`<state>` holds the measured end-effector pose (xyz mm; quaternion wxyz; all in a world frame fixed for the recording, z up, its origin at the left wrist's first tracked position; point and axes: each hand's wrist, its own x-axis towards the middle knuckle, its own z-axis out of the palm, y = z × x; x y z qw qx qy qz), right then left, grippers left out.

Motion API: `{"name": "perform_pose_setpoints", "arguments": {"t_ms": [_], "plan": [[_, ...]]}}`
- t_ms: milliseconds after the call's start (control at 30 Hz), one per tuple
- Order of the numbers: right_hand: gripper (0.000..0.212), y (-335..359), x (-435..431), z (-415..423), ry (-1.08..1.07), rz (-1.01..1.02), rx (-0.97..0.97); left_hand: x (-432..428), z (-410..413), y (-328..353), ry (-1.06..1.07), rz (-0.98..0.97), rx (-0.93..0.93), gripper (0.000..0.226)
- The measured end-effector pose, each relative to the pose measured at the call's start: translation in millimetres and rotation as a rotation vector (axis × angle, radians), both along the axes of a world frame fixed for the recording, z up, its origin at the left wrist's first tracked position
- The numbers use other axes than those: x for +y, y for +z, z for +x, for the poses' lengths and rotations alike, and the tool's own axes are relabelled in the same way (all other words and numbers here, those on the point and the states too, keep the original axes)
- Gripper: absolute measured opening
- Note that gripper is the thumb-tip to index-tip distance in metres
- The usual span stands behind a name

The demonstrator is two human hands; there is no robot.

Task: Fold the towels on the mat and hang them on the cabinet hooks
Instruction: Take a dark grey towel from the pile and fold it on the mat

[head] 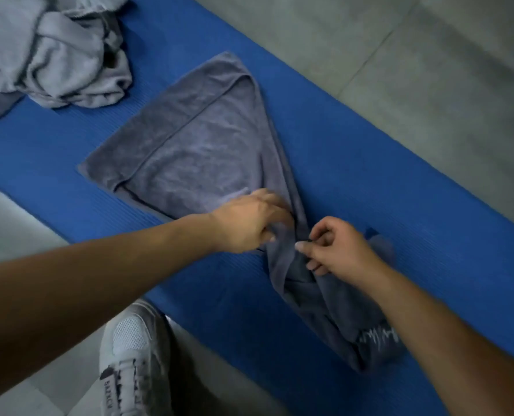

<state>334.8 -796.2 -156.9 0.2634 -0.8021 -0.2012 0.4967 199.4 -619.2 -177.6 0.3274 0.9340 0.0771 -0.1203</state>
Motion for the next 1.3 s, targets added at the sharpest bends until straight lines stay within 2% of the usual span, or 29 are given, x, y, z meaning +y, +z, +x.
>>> {"name": "perform_pose_setpoints", "arguments": {"t_ms": [67,100,167,233,333,433,567,667,733,833,900,967,1000,1067,1133,1167,1233,1300], "plan": [[0.026,-3.5,-7.7,-11.4,-0.015,0.021,0.046,-5.1,7.5,-7.6,-0.156,0.112,-0.045,0.050],[0.025,-5.8,-12.1,-14.9,-0.011,0.024,0.066,-6.8,11.6,-9.4,-0.201,0.091,-0.056,0.051],[0.027,-9.8,-20.5,-17.4,-0.007,0.026,0.068,-8.3,20.6,-7.2,-0.251,0.027,-0.092,0.040],[0.032,-13.4,-27.5,-17.3,-0.037,0.034,0.064,-8.4,29.3,-5.5,-0.273,0.054,-0.144,0.024],[0.028,-14.7,-31.5,-19.1,-0.092,0.125,0.073,-5.3,41.2,-2.1,-0.216,0.020,-0.158,0.014],[0.007,-12.0,-34.2,-12.2,-0.091,0.327,0.082,-4.8,56.0,10.5,-0.137,-0.024,-0.166,0.008],[0.025,7.1,-41.9,22.0,-0.076,0.412,0.265,-3.0,70.6,40.6,-0.097,-0.007,-0.195,0.004],[0.026,26.3,-56.1,58.3,0.079,0.315,0.416,7.1,84.1,57.7,0.042,-0.024,-0.169,0.006],[0.041,34.7,-69.8,84.7,0.268,0.178,0.329,10.5,95.5,65.5,0.076,0.023,-0.119,0.005],[0.067,45.0,-100.0,120.1,0.467,0.015,0.022,12.9,112.7,68.3,0.100,0.145,-0.009,0.004],[0.062,53.5,-125.3,136.7,0.379,0.066,-0.061,4.8,127.9,68.5,0.078,0.234,0.091,0.009],[0.050,61.8,-148.6,145.1,0.193,0.180,-0.070,-20.8,145.7,71.2,-0.036,0.263,0.174,0.029],[0.045,64.9,-158.2,146.2,0.126,0.225,-0.100,-42.6,153.8,73.8,-0.113,0.209,0.185,0.039],[0.039,72.8,-171.8,143.6,0.058,0.303,-0.199,-89.6,168.8,79.6,-0.181,-0.097,0.186,0.056],[0.036,82.5,-181.8,139.9,0.028,0.366,-0.271,-126.7,184.0,77.8,-0.093,-0.456,0.220,0.052],[0.035,87.7,-187.6,139.3,0.003,0.386,-0.272,-138.0,190.9,74.1,-0.054,-0.542,0.207,0.041],[0.035,95.2,-201.6,144.1,0.006,0.377,-0.248,-148.2,201.4,74.6,-0.012,-0.535,0.131,0.018],[0.034,95.8,-217.2,152.3,0.162,0.216,-0.270,-148.0,206.7,79.5,0.053,-0.508,0.081,0.008]]}}
